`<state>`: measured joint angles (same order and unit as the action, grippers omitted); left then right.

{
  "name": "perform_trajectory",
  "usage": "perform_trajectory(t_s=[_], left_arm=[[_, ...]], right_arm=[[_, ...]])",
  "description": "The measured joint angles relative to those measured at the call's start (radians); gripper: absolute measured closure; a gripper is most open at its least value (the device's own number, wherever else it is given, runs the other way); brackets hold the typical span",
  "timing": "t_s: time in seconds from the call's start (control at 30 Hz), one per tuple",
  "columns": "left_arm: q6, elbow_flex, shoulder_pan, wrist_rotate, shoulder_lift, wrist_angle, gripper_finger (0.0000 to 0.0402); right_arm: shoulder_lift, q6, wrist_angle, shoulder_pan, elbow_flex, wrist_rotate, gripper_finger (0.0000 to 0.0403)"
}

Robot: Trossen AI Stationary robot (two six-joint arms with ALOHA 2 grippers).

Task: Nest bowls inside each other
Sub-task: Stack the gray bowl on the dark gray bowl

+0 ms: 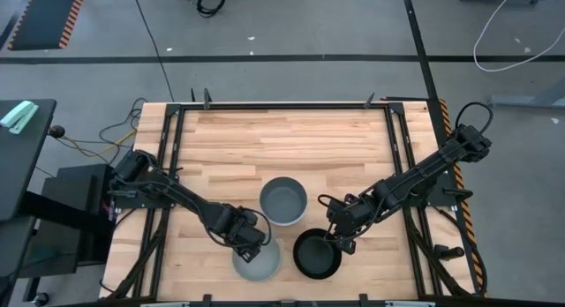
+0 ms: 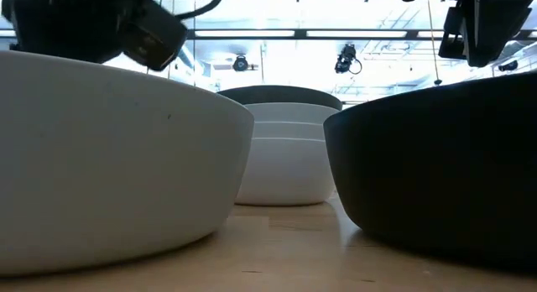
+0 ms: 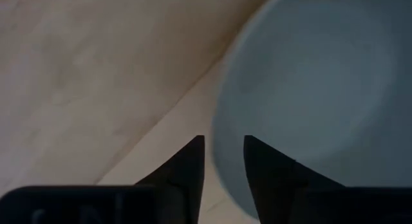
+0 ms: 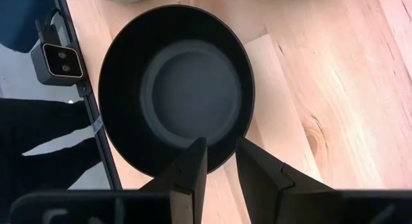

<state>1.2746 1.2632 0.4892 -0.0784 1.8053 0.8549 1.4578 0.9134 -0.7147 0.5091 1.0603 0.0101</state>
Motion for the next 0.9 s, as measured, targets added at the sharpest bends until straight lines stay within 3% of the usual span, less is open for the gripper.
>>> perform_trajectory(t_s=[0.33, 0.5, 0.73, 0.9], left_arm=[[0.034, -0.093, 0.0, -0.033, 0.0, -0.115, 0.0287], [0.049, -0.092, 0.0, -0.031, 0.0, -0.136, 0.0315], [0.047, -0.092, 0.0, -0.055, -0.003, -0.135, 0.0387], [0.05, -0.091, 0.002, -0.055, -0.015, -0.131, 0.0384]], right_arm=[[0.0, 0.002, 0.008, 0.0, 0.0, 0.0, 0.0311], [0.0, 0.003, 0.008, 0.0, 0.0, 0.006, 0.0311], [-0.001, 0.003, 0.008, -0.001, 0.0, 0.019, 0.0311], [-0.001, 0.003, 0.008, -0.001, 0.0, 0.02, 0.0311]])
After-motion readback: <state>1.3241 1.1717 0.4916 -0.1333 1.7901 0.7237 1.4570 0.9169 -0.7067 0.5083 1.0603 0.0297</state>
